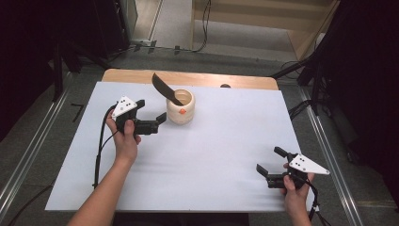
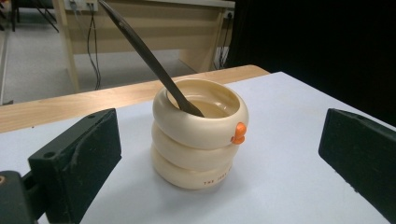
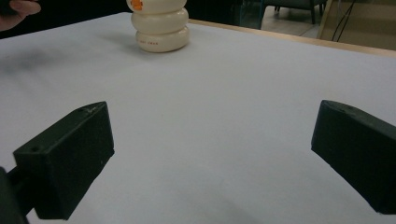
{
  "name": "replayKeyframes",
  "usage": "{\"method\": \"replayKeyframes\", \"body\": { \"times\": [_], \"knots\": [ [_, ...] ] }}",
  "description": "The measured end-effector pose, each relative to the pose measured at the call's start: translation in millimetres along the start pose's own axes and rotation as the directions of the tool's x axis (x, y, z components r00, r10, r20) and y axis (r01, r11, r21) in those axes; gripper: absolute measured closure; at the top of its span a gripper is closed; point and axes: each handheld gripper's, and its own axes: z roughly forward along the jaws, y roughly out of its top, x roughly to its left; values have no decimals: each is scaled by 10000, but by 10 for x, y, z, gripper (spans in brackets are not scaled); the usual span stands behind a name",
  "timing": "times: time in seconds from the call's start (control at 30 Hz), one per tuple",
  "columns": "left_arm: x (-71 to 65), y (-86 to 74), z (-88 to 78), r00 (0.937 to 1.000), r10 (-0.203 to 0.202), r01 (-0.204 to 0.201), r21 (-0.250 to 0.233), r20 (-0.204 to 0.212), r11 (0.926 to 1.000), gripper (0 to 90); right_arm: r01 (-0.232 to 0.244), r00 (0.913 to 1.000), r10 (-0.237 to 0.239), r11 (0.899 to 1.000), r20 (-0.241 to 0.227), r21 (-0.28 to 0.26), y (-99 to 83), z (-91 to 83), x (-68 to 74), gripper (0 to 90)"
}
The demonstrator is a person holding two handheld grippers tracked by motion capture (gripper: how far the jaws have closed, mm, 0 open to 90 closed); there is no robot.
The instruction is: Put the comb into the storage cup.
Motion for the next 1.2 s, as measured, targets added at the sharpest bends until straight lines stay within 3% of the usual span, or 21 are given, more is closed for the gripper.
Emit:
{"method": "replayKeyframes", "body": {
  "times": [0.73, 0.93, 0.97, 1.2],
  "knots": [
    [-85, -168, -469, 9999, 111, -109, -260, 86, 9996, 0, 76, 10000, -76, 10000, 54, 7, -3, 8, 9, 0],
    [-146, -300, -606, 9999, 19, -14, -316, 165, 9995, 0, 75, 9999, -76, 10000, 103, 33, -2, 12, 15, 0],
    [-168, -335, -641, 9998, 208, -207, -236, 51, 9995, 0, 100, 9999, -100, 9999, 102, 41, -3, 13, 14, 0],
    [-211, -423, -761, 9996, 290, -288, -270, 70, 9992, 0, 89, 9999, -89, 10000, 125, 34, -3, 14, 12, 0]
  ]
}}
